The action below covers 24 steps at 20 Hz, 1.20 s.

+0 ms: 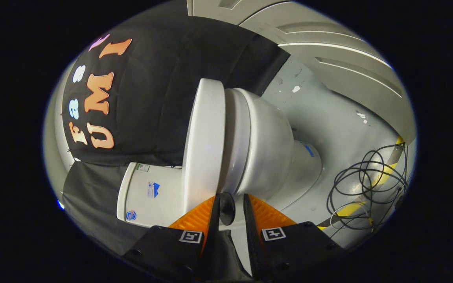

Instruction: Open the toilet lid.

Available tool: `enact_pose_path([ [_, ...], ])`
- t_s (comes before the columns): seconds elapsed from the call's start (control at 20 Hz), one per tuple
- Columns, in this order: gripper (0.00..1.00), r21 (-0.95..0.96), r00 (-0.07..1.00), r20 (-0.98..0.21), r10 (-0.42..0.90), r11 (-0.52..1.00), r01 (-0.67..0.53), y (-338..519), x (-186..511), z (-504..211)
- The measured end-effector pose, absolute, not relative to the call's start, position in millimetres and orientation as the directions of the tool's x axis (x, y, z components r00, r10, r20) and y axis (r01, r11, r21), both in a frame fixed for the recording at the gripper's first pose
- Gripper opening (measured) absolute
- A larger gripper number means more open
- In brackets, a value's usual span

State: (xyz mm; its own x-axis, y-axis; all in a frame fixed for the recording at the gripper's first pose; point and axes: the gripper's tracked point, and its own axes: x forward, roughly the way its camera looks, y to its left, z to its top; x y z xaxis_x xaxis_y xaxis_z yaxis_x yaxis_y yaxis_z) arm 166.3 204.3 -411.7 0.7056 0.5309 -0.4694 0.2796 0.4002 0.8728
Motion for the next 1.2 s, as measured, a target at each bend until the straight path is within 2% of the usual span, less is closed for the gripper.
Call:
enact_pose_path([
  [0.2, 0.23, 0.879, 0.709, -0.456, 0.538, 0.395, 0.265, 206, 168, -410],
  [0.3, 0.22, 0.898, 0.708, -0.435, 0.556, 0.328, 0.295, 222, 173, -418],
  [0.35, 0.14, 0.907, 0.707, -0.418, 0.570, 0.298, 0.296, 206, 164, -405],
  [0.45, 0.08, 0.903, 0.712, -0.422, 0.561, 0.329, 0.275, 206, 166, -408],
  [0.65, 0.08, 0.890, 0.719, -0.436, 0.542, 0.379, 0.253, 207, 169, -404],
  [0.85, 0.08, 0.829, 0.708, -0.493, 0.505, 0.521, 0.206, 213, 171, -403],
  [1.05, 0.09, 0.812, 0.708, -0.525, 0.472, 0.527, 0.252, 208, 172, -398],
  [1.2, 0.08, 0.769, 0.713, -0.556, 0.428, 0.589, 0.247, 213, 176, -390],
])
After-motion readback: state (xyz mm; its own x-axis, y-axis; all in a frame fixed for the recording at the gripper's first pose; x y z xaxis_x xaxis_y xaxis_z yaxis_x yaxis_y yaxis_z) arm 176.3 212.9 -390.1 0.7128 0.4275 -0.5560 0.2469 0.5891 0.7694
